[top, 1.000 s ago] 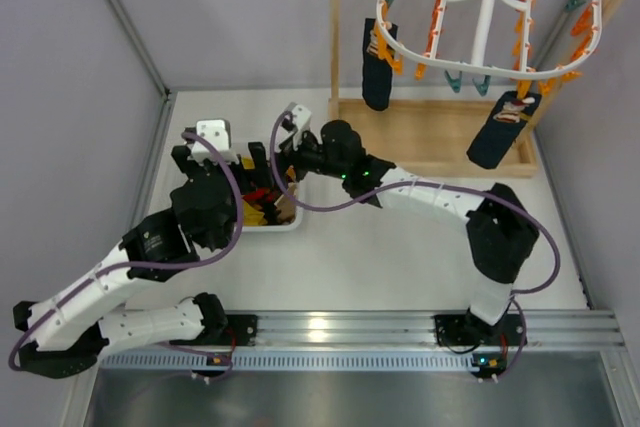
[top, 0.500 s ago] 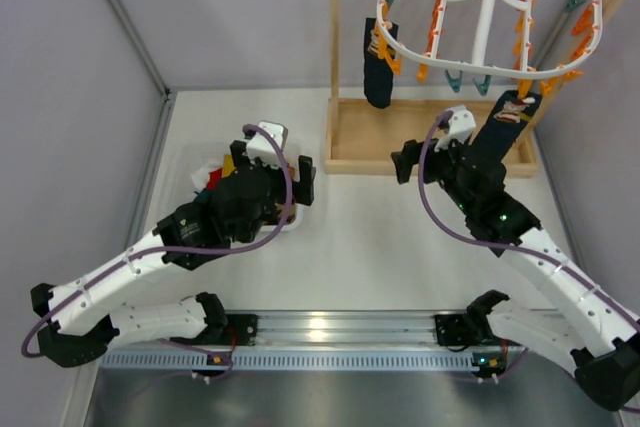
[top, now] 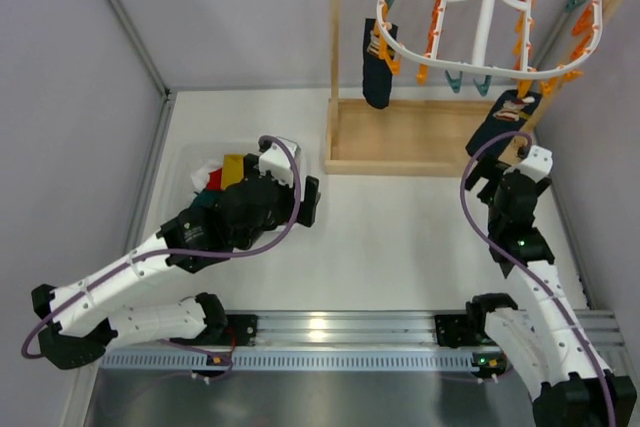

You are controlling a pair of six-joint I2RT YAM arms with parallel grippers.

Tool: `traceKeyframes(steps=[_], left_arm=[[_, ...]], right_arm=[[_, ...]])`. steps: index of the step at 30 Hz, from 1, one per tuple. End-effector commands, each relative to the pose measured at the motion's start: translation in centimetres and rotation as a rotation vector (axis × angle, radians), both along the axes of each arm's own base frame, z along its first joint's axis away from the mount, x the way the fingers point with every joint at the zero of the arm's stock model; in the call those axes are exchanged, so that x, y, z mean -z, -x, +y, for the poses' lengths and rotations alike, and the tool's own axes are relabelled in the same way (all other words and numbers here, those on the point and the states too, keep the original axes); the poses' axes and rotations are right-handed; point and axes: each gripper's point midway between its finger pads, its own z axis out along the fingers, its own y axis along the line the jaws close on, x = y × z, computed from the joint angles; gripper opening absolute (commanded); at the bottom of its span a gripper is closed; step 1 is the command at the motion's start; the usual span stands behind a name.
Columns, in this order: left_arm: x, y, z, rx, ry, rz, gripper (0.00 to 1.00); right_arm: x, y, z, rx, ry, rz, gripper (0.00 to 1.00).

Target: Remove the socks clipped to the hanger

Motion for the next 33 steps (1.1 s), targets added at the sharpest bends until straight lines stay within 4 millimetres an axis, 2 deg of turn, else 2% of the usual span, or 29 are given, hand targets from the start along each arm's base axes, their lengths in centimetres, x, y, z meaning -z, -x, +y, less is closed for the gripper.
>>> traceKeyframes(steps=[1, 3, 4, 5, 7, 10, 13, 14, 16, 17, 18, 19, 20, 21, 22, 23, 24, 25, 26, 28, 29, 30, 31, 32, 33], left_arm=[[1.2, 0.7, 0.4, 0.025, -0.022, 0.027, 0.98], [1.8, 0.7, 0.3, 0.027, -0.034, 0.035, 0.98], [2.1, 0.7, 0.2, 0.031, -0.045, 0.040, 0.98], [2.2, 0.8, -0.1, 0.044, -0.047, 0.047, 0.98], [2.3, 0.8, -0.6, 0.062, -0.051, 0.055, 0.98], [2.4, 1.2, -1.3, 0.099, -0.041, 0.071, 0.98], [3.2, 1.3, -1.4, 0.106, -0.056, 0.087, 0.98], [3.6, 1.2, -1.5, 0.105, -0.065, 0.092, 0.98], [3.6, 1.2, -1.9, 0.114, -0.068, 0.099, 0.98], [3.6, 1.2, -2.2, 0.119, -0.068, 0.103, 0.98], [3.6, 1.2, -2.6, 0.132, -0.066, 0.111, 0.98], [2.7, 1.2, -3.0, 0.140, -0.045, 0.105, 0.98], [2.2, 1.2, -3.2, 0.142, -0.026, 0.105, 0.98], [1.7, 1.1, -3.5, 0.141, -0.014, 0.102, 0.98], [0.0, 0.9, -3.7, 0.131, 0.030, 0.087, 0.98], [-0.9, 0.7, -3.8, 0.116, 0.051, 0.078, 0.98], [-1.7, 0.2, -3.9, 0.090, 0.066, 0.065, 0.98], [-2.4, -0.6, -3.8, 0.040, 0.072, 0.052, 0.98], [-4.5, -1.2, -3.9, 0.015, 0.109, 0.023, 0.98], [-5.7, -2.3, -4.5, -0.026, 0.111, 0.001, 0.98], [-8.2, -2.8, -4.5, -0.050, 0.148, -0.034, 0.98], [-9.0, -3.2, -4.7, -0.062, 0.159, -0.045, 0.98], [-9.6, -3.5, -4.9, -0.073, 0.166, -0.054, 0.98], [-11.2, -4.0, -5.2, -0.089, 0.189, -0.074, 0.98], [-11.7, -4.4, -5.7, -0.095, 0.195, -0.080, 0.98]], right_arm=[[-5.2, -2.7, -0.5, -0.040, 0.037, -0.224, 0.99], [-5.2, -4.2, 0.6, -0.143, 0.079, -0.231, 0.99], [-6.4, -4.7, -0.4, -0.129, 0.096, -0.281, 0.99], [-6.3, -5.5, 0.2, -0.183, 0.107, -0.281, 0.99], [-7.6, -6.2, -0.6, -0.187, 0.133, -0.341, 1.00], [-8.2, -6.6, -1.9, -0.183, 0.201, -0.344, 0.99], [-7.8, -7.8, -1.8, -0.272, 0.218, -0.348, 0.99], [-8.3, -7.9, -0.2, -0.371, 0.224, -0.400, 1.00], [-8.1, -8.1, 0.9, -0.460, 0.232, -0.419, 0.97], [-7.5, -8.2, 2.4, -0.551, 0.210, -0.420, 0.89], [-7.9, -8.2, 3.1, -0.589, 0.211, -0.443, 0.79], [-7.9, -8.2, 3.6, -0.615, 0.201, -0.446, 0.70], [-7.6, -8.2, 4.1, -0.644, 0.170, -0.447, 0.56], [-7.8, -8.0, 4.3, -0.654, 0.165, -0.460, 0.49], [-8.3, -7.9, 4.7, -0.666, 0.163, -0.487, 0.40], [-8.1, -7.7, 4.9, -0.668, 0.127, -0.495, 0.06], [-8.2, -7.5, 5.0, -0.667, 0.108, -0.505, 0.00], [-8.6, -7.3, 5.4, -0.676, 0.102, -0.529, 0.00], [-8.4, -7.1, 5.6, -0.671, 0.082, -0.532, 0.00], [-8.5, -6.7, 6.9, -0.682, 0.064, -0.540, 0.00], [-8.4, -6.6, 6.9, -0.647, 0.077, -0.535, 0.00], [-8.4, -6.3, 8.3, -0.663, 0.070, -0.537, 0.00], [-8.4, -6.0, 8.8, -0.654, 0.068, -0.540, 0.00], [-8.7, -5.7, 8.7, -0.613, 0.077, -0.548, 0.00], [-8.6, -5.4, 9.7, -0.614, 0.071, -0.543, 0.00]])
